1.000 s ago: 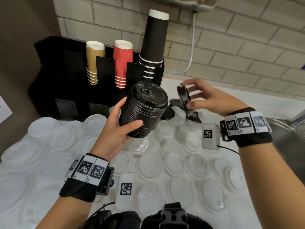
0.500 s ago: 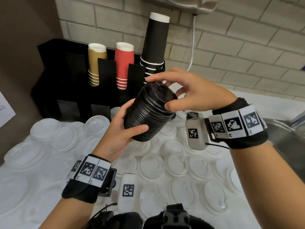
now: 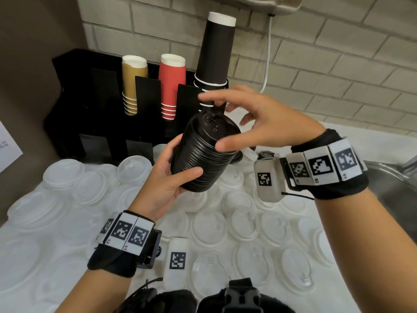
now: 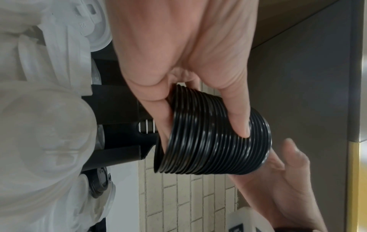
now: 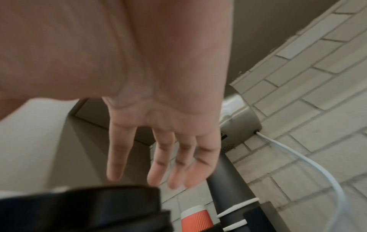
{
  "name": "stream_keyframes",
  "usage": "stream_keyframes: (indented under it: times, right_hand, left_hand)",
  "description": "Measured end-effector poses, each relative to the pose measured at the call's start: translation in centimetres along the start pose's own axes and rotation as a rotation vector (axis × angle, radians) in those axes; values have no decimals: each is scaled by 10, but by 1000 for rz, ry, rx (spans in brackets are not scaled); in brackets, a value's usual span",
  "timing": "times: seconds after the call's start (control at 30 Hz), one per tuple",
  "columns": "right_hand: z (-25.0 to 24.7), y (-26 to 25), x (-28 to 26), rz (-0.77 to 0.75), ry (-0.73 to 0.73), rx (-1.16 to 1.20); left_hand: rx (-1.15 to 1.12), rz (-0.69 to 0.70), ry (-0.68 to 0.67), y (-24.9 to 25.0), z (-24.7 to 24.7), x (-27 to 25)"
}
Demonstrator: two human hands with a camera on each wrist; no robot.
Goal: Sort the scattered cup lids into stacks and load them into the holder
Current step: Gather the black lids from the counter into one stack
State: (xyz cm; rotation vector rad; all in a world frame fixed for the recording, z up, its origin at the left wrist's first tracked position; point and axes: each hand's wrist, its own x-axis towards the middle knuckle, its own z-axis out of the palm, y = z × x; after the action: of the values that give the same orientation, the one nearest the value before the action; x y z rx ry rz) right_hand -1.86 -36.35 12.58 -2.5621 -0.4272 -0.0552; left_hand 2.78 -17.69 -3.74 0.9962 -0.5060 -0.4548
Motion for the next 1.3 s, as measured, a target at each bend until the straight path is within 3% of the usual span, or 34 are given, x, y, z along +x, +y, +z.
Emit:
stream_keyframes:
  times: [0.1,0.2,0.23,0.3,0.4,0.5,0.73,1.0,1.17,1.3]
  right_hand:
    - [-9,29,5,112,203,223]
    - [-11,88,18,421,367,257]
    - [-8,111,21,567,319,189]
    - [1,157,22,840,87,-29]
    - [20,206,13,998,-202,-343]
    - [33,232,4,1042,-298,-446]
    - [38,266,4,1122,-318,-573]
    - [43,270,15,1110,-372,-447]
    - [34,265,14,1046,-453,-516]
    - [35,265,12,991,-375,-472]
  left_hand:
    - [-10,2,35,0,-4,0]
    - [-18,11,74,4,-7,0]
    - [-22,16,79,5,-8,0]
    - [-21,24,88,6,-10,0]
    - [-19,36,111,5,-14,1]
    - [-24,38,110,5,-18,3]
    - [-8,36,138,1,-22,9]
    - [-6,20,149,-1,-26,10]
    - [-13,28,153,-1,-25,12]
    - [-13,30,132,1,-22,11]
